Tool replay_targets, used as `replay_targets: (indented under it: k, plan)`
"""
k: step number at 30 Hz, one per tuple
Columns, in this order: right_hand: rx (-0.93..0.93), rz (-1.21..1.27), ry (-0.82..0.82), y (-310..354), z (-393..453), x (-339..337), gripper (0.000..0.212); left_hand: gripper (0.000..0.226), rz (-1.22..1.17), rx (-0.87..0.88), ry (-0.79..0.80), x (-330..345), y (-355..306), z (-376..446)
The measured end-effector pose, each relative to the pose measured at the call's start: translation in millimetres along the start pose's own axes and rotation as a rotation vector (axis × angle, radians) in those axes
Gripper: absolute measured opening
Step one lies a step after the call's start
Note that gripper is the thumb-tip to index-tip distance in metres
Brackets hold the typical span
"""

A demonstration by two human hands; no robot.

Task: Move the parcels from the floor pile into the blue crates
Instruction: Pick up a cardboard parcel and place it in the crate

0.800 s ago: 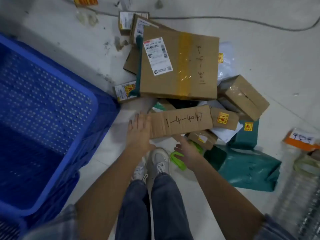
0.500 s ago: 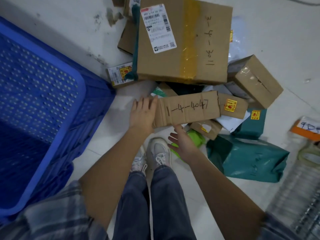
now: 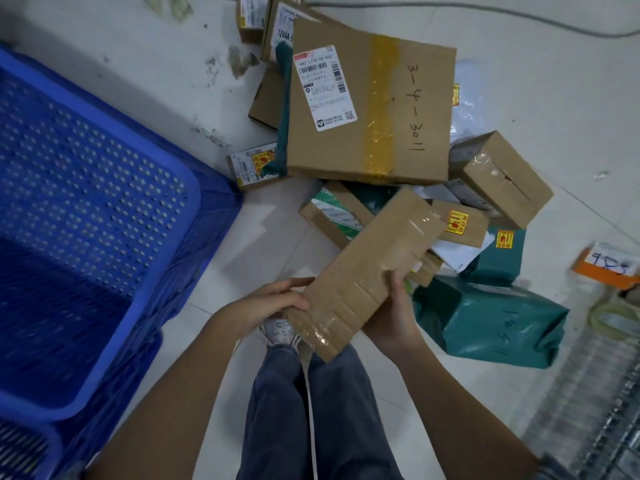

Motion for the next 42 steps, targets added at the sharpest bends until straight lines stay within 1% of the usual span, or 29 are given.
replay_targets:
  k: [1,3,4,6,7,8,9,10,11,12,13,14,15,16,17,19,20,21,22,23,25,27,29,31,34,35,37,39,42]
  plan:
    - [0.009,-0.055,-0.064,3.3,-1.4,1.2,0.09,0.062,0.005,-0.018,0.0,0.5,2.5,-2.1]
    - [0.011,-0.213,-0.187,8.5,-2.5,0.5,0.074,0.057,0.118,-0.003,-0.077,5.0,-0.5,-6.3]
    - [0.005,-0.305,-0.227,11.3,-4.8,3.1,0.072,0.067,0.162,0.027,-0.129,9.5,-4.5,-9.2]
    - [-0.051,-0.483,-0.302,15.9,-9.4,11.8,0.076,0.108,0.207,0.102,-0.19,23.1,-13.8,-15.1]
    - [-0.106,-0.541,-0.323,18.0,-12.3,18.0,0.08,0.124,0.257,0.131,-0.209,33.0,-19.4,-18.8]
    - [-0.157,-0.582,-0.321,19.6,-15.7,25.2,0.082,0.131,0.337,0.154,-0.248,42.3,-23.5,-22.2]
    - [-0.195,-0.61,-0.304,19.4,-18.5,31.1,0.082,0.133,0.421,0.165,-0.314,50.6,-26.5,-24.2]
    - [-0.213,-0.616,-0.269,18.1,-20.8,36.9,0.076,0.132,0.489,0.17,-0.412,55.7,-29.0,-25.6]
    - [-0.222,-0.598,-0.231,18.0,-23.9,42.9,0.064,0.13,0.503,0.174,-0.506,57.0,-31.4,-26.1]
    - [-0.222,-0.564,-0.207,20.1,-27.9,46.9,0.048,0.127,0.443,0.173,-0.558,56.1,-33.3,-26.6]
    - [-0.22,-0.527,-0.2,23.9,-31.5,47.8,0.035,0.126,0.32,0.168,-0.546,53.6,-33.8,-26.5]
    - [-0.215,-0.502,-0.209,27.7,-33.3,44.7,0.028,0.124,0.166,0.167,-0.492,49.7,-33.3,-27.2]
    - [-0.202,-0.493,-0.214,31.2,-34.7,40.9,0.028,0.12,0.021,0.16,-0.426,45.5,-32.8,-30.5]
    - [-0.183,-0.497,-0.211,34.1,-35.5,37.4,0.034,0.113,-0.1,0.144,-0.349,41.7,-31.3,-35.1]
    - [-0.151,-0.519,-0.196,35.1,-35.8,33.5,0.047,0.104,-0.199,0.139,-0.27,39.7,-30.2,-41.3]
    - [-0.044,-0.575,-0.067,33.7,-41.2,30.4,0.071,0.083,-0.323,0.141,-0.132,39.9,-29.4,-54.4]
    - [0.015,-0.568,0.018,31.8,-44.0,30.7,0.077,0.072,-0.362,0.134,-0.08,40.4,-28.8,-60.0]
    - [0.06,-0.538,0.102,31.0,-47.9,34.4,0.079,0.065,-0.386,0.121,-0.053,40.2,-26.7,-63.2]
    - [0.09,-0.495,0.167,30.0,-51.2,37.0,0.074,0.063,-0.393,0.112,-0.036,40.1,-25.2,-65.8]
    - [0.103,-0.459,0.201,29.8,-54.2,39.5,0.069,0.064,-0.393,0.11,-0.034,39.6,-24.8,-67.5]
    - [0.099,-0.426,0.165,30.8,-57.7,44.2,0.061,0.062,-0.386,0.137,-0.101,36.8,-27.4,-72.0]
    - [0.06,-0.468,0.101,31.4,-59.3,47.9,0.065,0.06,-0.329,0.194,-0.236,32.7,-31.6,-78.2]
    - [0.031,-0.553,0.078,31.6,-62.6,53.2,0.066,0.071,-0.192,0.216,-0.315,34.1,-34.7,-84.2]
    - [-0.013,-0.642,0.091,33.9,-67.6,60.5,0.054,0.085,-0.106,0.202,-0.332,41.0,-36.5,-90.7]
    - [-0.023,-0.708,0.081,38.5,-73.5,68.8,0.036,0.082,-0.144,0.224,-0.35,48.3,-35.4,-101.5]
    - [-0.017,-0.723,0.089,39.4,-75.9,71.1,0.033,0.081,-0.173,0.23,-0.352,49.4,-34.8,-106.9]
    - [-0.005,-0.766,0.126,41.1,-84.3,77.8,0.03,0.085,-0.213,0.234,-0.356,49.4,-31.4,-118.1]
    - [-0.009,-0.807,0.186,43.9,-95.7,87.1,0.04,0.087,-0.266,0.252,-0.356,49.0,-26.4,-130.8]
    - [-0.015,-0.853,0.289,48.0,-111.2,106.2,0.069,0.08,-0.446,0.305,-0.339,46.0,-15.9,-152.6]
Point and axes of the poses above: each hand's wrist, its own z-axis towards the middle knuckle, its own x-axis out of the palm, y = z × x, the point moved 3 cm from there along z, towards the middle knuckle, and after that the axes turned 6 degrees about -x, right-handed, at the moved point
